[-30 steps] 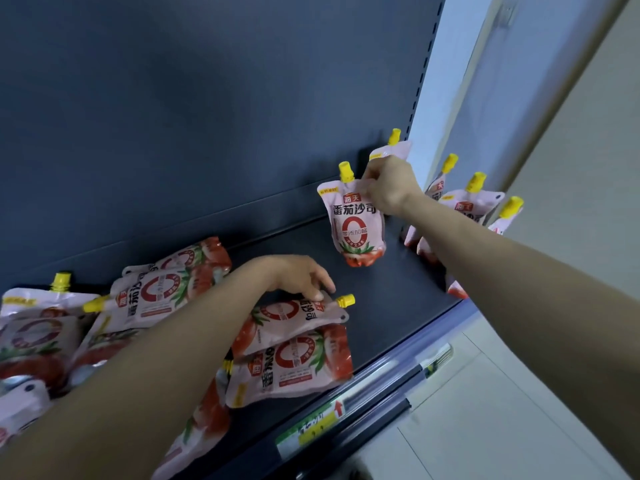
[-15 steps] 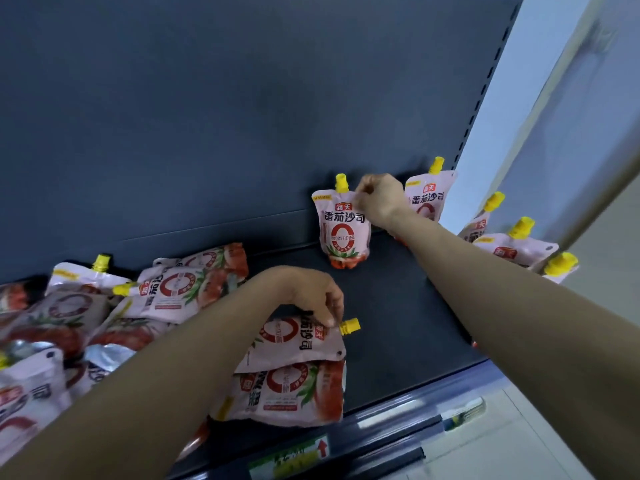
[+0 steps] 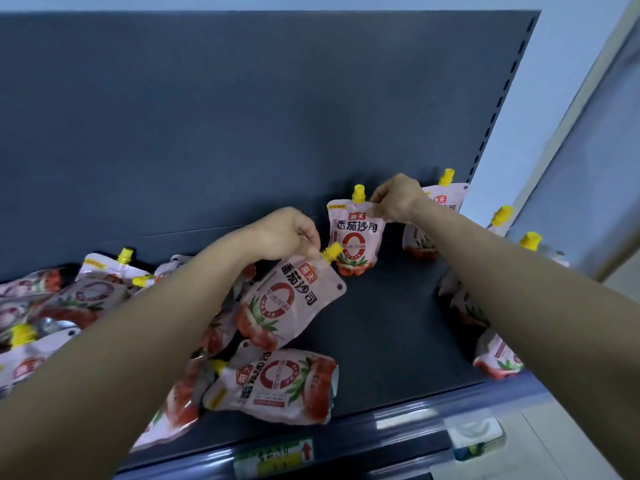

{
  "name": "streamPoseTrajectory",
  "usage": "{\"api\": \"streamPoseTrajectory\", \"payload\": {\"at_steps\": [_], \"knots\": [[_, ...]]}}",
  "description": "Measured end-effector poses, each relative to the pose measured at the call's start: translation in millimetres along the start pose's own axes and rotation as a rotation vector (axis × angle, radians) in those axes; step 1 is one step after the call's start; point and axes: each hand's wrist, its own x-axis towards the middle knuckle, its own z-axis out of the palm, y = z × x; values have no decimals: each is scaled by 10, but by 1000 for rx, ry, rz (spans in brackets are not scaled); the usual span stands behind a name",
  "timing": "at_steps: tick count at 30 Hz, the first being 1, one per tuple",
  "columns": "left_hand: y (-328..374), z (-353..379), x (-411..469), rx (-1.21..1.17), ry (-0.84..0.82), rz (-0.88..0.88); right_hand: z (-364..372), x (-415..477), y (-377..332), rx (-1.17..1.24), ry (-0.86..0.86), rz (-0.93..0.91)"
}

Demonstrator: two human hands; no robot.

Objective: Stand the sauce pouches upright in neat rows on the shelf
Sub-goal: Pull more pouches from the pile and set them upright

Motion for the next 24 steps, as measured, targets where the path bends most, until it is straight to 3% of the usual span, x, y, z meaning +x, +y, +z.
{"api": "streamPoseTrajectory", "payload": {"at_steps": [4,8,16,24], "knots": [[-14,-19,-3,-260,324,-14,-56,-7,-4,22,-20,-2],[58,208,47,-433,468,-55,-91,-57,3,44,-46,1],[284,464,210,-377,579,-57,-148,-170,-3,83,-40,-56],[337,566,108,-412,552,-81,-163,-193,22,56,134,-77]]}}
